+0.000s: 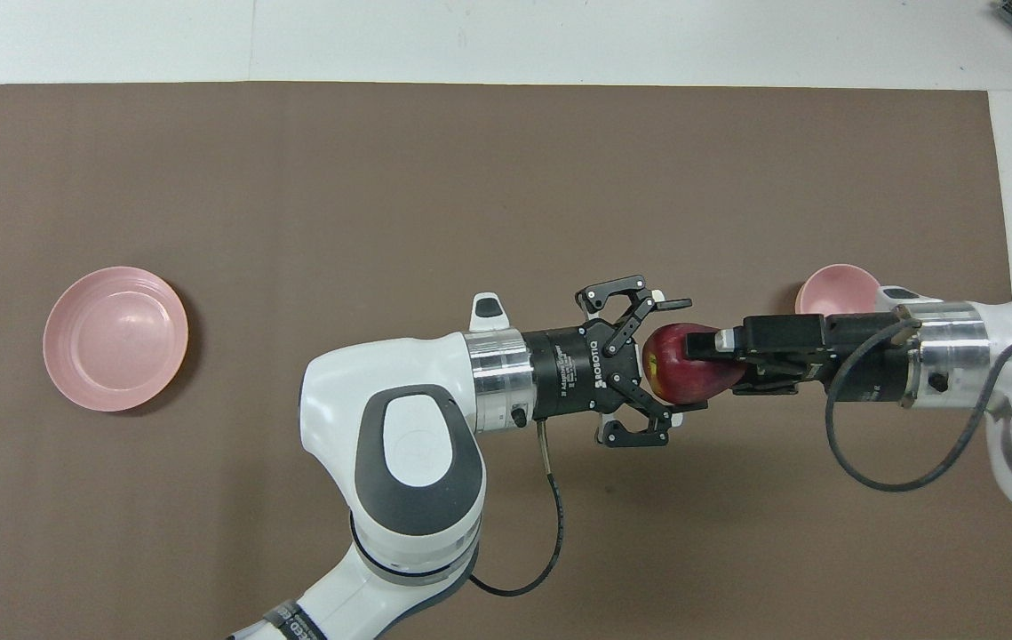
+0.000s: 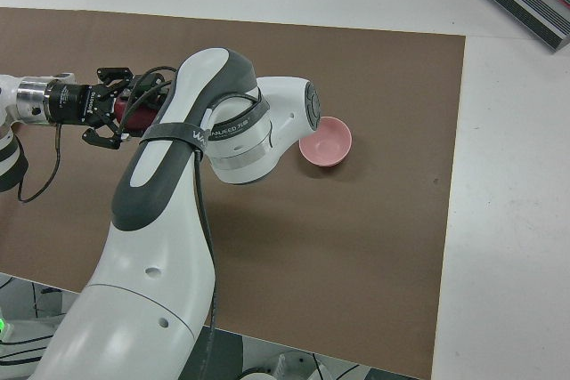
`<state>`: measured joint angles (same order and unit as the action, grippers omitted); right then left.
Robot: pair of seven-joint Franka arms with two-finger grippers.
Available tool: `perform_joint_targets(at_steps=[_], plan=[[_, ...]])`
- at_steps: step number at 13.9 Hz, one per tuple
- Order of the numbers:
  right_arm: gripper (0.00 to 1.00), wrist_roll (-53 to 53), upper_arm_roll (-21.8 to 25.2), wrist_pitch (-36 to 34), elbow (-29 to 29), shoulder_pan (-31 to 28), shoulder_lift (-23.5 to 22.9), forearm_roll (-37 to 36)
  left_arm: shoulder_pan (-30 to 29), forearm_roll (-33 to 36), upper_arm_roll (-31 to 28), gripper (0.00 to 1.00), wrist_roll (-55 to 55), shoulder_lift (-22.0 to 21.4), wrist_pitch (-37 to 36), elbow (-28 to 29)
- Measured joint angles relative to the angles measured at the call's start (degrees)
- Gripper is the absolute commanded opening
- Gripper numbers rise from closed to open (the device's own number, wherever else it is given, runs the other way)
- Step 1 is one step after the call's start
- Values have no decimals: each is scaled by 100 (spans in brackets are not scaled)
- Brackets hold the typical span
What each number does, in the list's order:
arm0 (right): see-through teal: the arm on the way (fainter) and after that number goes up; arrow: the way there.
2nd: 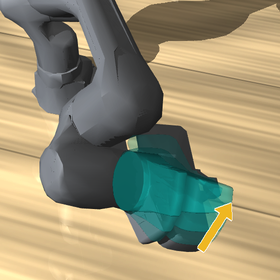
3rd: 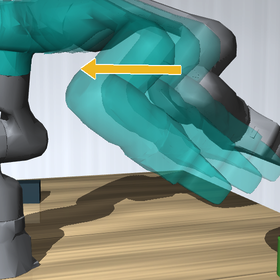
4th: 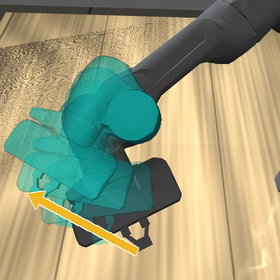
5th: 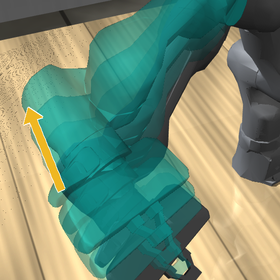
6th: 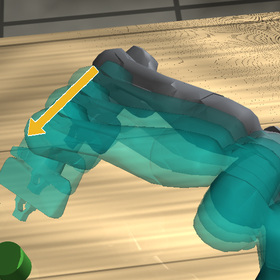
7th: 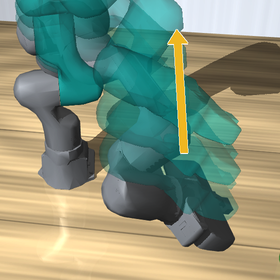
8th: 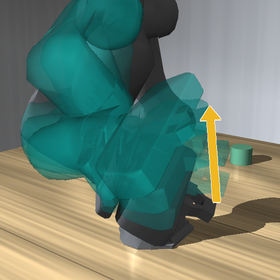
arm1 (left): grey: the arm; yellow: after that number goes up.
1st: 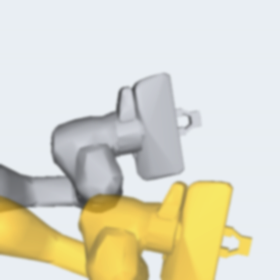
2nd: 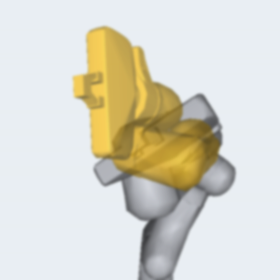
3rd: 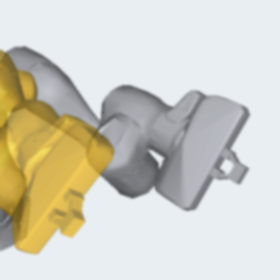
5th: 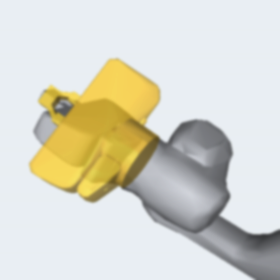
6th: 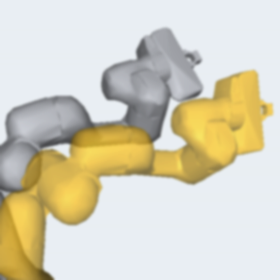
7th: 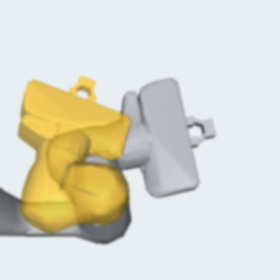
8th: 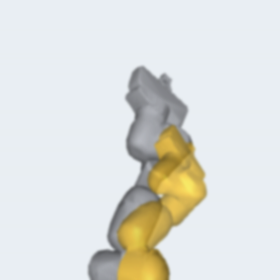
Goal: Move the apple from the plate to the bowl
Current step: 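Carry the apple into the bowl with the right gripper while the left gripper withdraws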
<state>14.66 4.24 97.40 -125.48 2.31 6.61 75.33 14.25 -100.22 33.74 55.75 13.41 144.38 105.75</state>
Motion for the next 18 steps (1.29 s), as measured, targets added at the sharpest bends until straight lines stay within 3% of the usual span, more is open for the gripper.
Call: perform_joint_targets(at_steps=[3, 6, 10, 14, 18], plan=[[0, 6, 6, 0, 196, -177, -121, -442, -243, 479, -32, 100, 0, 1, 36, 82], [0, 102, 27, -43, 402, -527, -239, -1407, -563, 951, -75, 100, 0, 12, 38, 132], [0, 213, 49, 32, 1142, -922, -682, -2959, -714, 1393, -89, 100, -1, 22, 40, 191], [0, 225, 5, 1009, 1501, -741, -1041, -4555, -966, 2220, -102, 100, -3, 27, 44, 310], [0, 224, -7, 2082, 1531, -306, -1246, -6267, -1329, 3589, -104, 100, 0, 51, 28, 382]])
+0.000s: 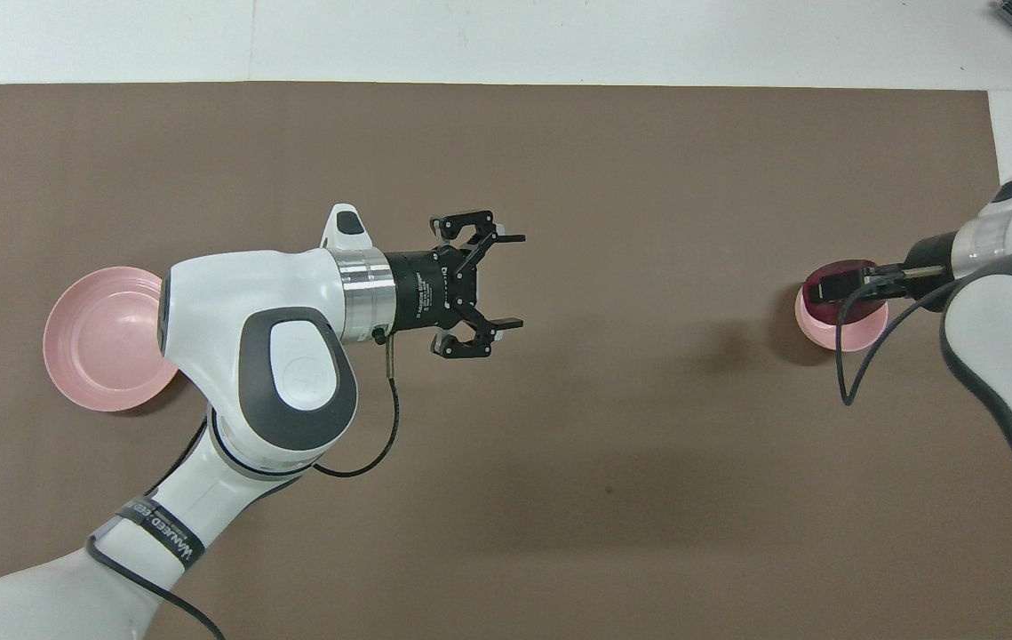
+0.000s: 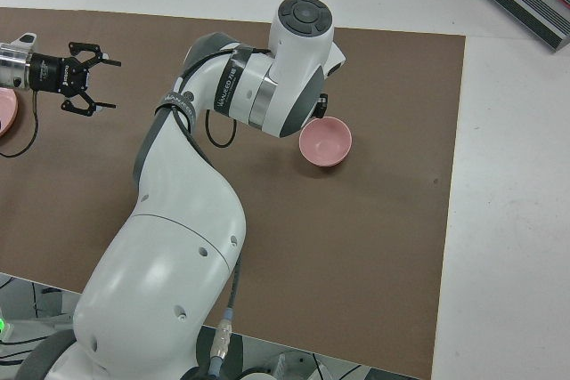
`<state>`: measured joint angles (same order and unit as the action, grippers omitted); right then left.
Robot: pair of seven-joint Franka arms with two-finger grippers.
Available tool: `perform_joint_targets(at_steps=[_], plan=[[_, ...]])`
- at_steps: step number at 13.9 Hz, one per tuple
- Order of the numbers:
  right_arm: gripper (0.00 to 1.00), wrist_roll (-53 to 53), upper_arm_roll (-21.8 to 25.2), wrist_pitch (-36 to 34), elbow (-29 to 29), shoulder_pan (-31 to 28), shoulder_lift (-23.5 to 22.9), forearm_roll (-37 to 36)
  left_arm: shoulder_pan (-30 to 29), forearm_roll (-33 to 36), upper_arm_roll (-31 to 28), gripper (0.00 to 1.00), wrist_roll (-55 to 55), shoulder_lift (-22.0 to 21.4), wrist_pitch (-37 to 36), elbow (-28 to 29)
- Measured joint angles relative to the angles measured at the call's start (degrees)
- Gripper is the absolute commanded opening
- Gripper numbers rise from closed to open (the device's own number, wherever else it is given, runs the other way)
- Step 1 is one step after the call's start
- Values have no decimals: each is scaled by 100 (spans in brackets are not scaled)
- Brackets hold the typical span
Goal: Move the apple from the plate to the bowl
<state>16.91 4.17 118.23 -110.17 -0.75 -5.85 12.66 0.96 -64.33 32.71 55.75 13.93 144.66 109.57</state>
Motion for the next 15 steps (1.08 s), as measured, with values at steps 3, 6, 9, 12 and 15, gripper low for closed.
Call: perform_joint_targets(at_steps=[3, 6, 9, 12, 15], plan=[[0, 2, -3, 425, 2, 131, -70, -1217, -227, 921, 0, 100, 0, 22, -148, 6], [0, 2, -2, 646, -29, 138, -192, -1740, -521, 1847, -21, 100, -5, 25, -423, 7], [0, 2, -2, 1151, -208, 138, -334, -2297, -545, 2774, -338, 100, -80, 26, -783, 3], [0, 2, -2, 1216, -340, 138, -412, -2407, -538, 3828, -626, 100, -289, 9, -1244, -83], [0, 2, -3, 1218, -458, 147, -433, -2499, -523, 4758, -937, 100, -682, -60, -1903, -338]])
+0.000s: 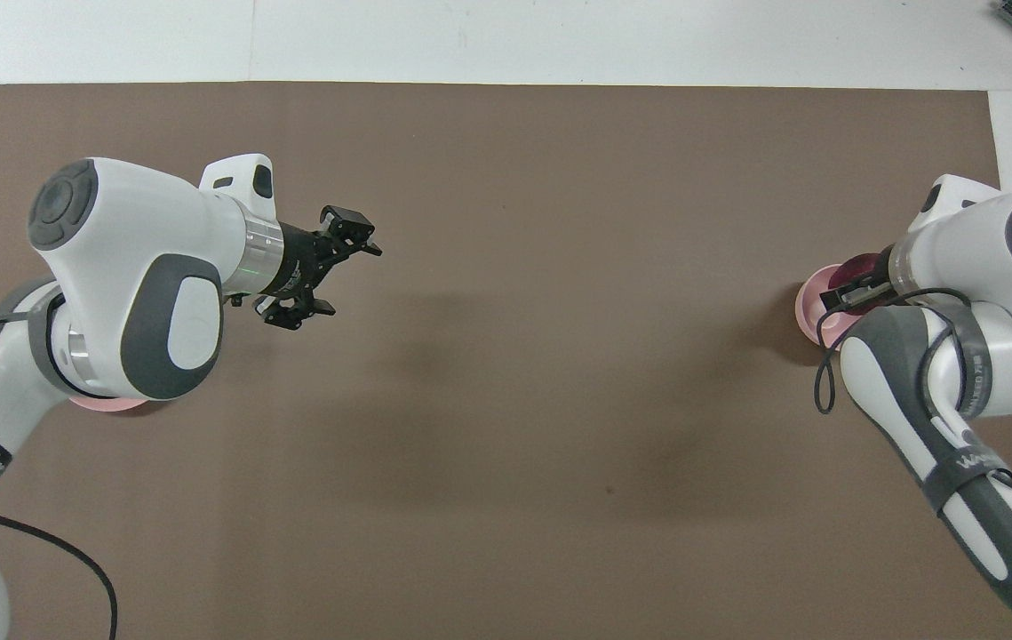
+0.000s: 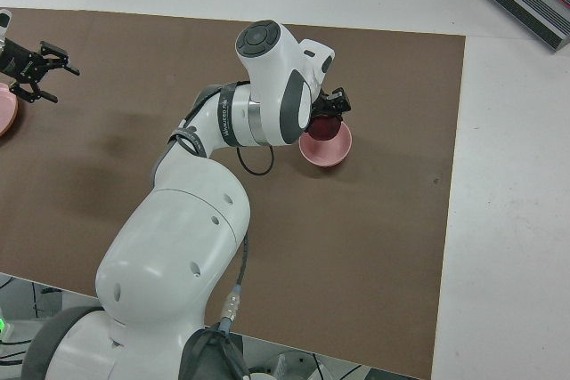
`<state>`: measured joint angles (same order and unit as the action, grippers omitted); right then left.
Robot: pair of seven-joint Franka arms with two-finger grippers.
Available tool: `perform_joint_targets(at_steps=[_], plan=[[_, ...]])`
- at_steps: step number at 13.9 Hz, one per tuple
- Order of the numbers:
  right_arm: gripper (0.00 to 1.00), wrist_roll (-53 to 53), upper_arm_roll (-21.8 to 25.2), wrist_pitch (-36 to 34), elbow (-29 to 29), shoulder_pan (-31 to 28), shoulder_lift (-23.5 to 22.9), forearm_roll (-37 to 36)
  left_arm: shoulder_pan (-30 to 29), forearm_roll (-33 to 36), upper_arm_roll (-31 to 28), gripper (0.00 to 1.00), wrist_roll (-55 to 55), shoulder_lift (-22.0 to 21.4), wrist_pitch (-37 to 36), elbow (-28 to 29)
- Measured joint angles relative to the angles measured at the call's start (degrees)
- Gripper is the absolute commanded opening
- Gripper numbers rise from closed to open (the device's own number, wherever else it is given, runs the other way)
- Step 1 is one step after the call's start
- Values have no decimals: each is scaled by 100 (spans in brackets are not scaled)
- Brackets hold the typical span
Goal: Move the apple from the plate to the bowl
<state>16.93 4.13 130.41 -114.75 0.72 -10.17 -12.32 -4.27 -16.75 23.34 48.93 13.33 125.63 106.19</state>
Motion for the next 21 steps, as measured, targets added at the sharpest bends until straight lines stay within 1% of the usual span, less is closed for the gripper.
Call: perform_joint_targets(at_steps=[2, 6, 8, 12, 15, 18, 21], plan=[[0, 0, 0, 26, -38, 11, -51, -47, 23, 218, -296, 100, -600, -122, -322, -75], [0, 0, -1, 61, -88, 58, -153, -51, 168, 594, -1073, 100, -1917, -527, -912, -144], [0, 0, 0, 62, -99, 58, -186, -109, 197, 827, -1333, 100, -2686, -675, -1189, -260], [0, 0, 0, 133, -124, 58, -274, -160, 226, 914, -1977, 100, -4658, -743, -1356, -499], [0, 0, 0, 136, -127, 58, -357, -161, 229, 1347, -2100, 100, -5646, -764, -1469, -786], [0, -17, 0, 267, -129, 58, -452, -161, 250, 1480, -2095, 100, -5848, -897, -1969, -1049], [0, -21, 0, 341, -130, 57, -493, -161, 250, 1495, -2098, 100, -5513, -1215, -2626, -1165]])
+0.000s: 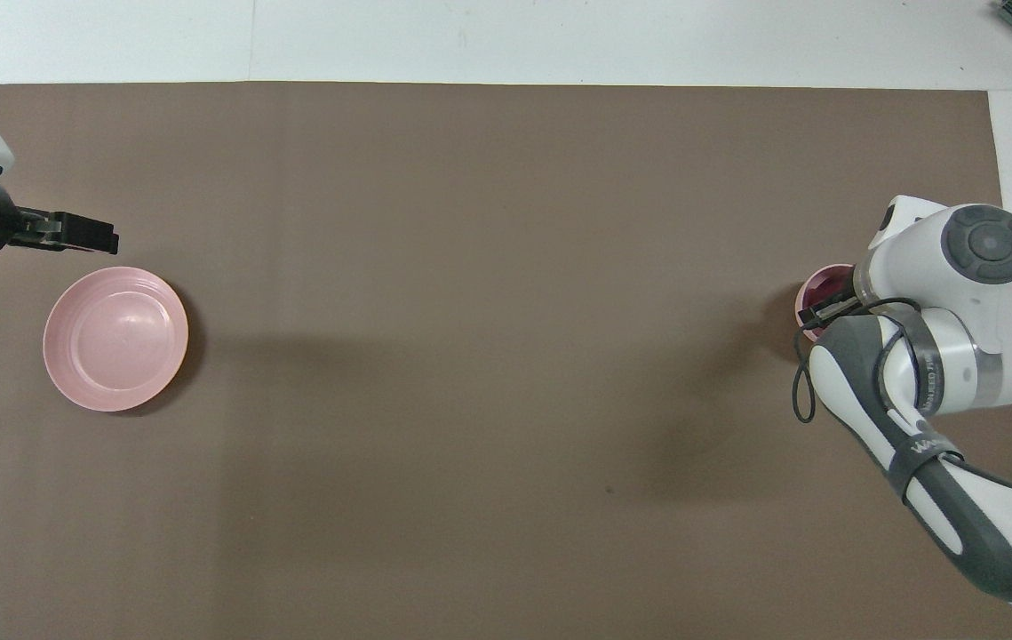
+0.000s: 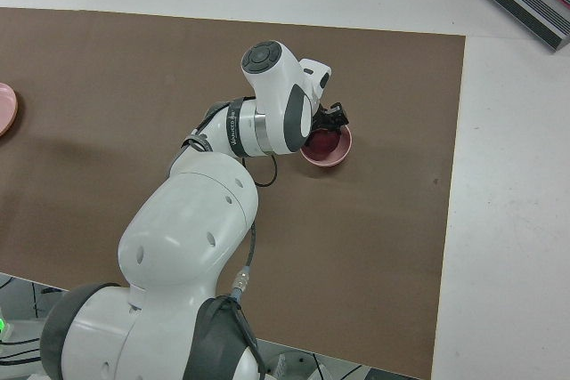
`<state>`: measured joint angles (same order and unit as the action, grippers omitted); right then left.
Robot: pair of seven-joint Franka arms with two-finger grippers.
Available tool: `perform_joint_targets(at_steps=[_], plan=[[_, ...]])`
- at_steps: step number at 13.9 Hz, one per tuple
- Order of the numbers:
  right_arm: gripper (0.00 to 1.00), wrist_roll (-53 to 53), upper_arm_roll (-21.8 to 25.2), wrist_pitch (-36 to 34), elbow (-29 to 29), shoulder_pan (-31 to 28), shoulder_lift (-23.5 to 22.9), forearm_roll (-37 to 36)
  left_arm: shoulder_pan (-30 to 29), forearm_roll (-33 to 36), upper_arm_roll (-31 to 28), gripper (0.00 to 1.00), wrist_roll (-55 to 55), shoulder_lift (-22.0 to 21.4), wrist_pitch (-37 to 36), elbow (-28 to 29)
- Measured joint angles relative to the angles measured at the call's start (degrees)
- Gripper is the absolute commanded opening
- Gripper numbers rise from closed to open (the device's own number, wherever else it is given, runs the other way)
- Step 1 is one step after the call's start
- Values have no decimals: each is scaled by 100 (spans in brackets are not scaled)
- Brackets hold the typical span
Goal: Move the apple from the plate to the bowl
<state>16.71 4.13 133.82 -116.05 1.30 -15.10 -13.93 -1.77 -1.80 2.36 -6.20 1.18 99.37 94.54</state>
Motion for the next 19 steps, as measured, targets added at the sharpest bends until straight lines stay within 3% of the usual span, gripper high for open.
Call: perform_joint_targets(at_steps=[4, 5, 6, 7, 9, 19], plan=[[2, 0, 1, 0, -5, -2, 0, 0, 0, 9, -2, 100, 186, -291, -678, -2], [34, -2, 1, 0, -10, -8, -1, 0, 0, 11, -6, 100, 192, -291, -713, -1], [50, -4, 2, 0, -17, -16, -2, 0, 0, 11, -9, 100, 195, -290, -716, 2], [60, -6, 5, 0, -24, -20, -5, 0, 0, 11, -12, 100, 198, -290, -718, 4], [98, -14, 8, 0, -33, -21, -10, 0, 0, 11, -18, 100, 206, -289, -748, 11], [100, -208, 11, -57, 198, -69, 153, 277, -16, 11, -71, 100, 217, -288, -764, 14]])
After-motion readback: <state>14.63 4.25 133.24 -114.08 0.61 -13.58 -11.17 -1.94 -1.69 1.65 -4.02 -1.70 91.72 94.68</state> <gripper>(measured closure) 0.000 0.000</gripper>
